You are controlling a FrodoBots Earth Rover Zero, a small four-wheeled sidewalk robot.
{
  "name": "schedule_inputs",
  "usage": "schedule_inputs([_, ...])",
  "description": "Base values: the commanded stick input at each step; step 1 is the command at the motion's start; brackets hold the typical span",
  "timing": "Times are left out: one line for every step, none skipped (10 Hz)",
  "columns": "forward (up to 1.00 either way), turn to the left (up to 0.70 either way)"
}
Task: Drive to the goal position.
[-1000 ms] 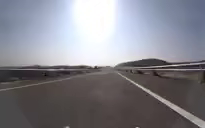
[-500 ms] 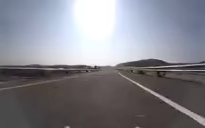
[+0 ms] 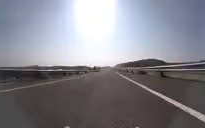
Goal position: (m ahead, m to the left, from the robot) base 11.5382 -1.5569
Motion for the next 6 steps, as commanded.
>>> schedule_inputs([1.0,0.0])
schedule_inputs([1.0,0.0])
schedule_inputs([1.0,0.0])
schedule_inputs([1.0,0.0])
schedule_inputs([1.0,0.0])
schedule_inputs([1.0,0.0])
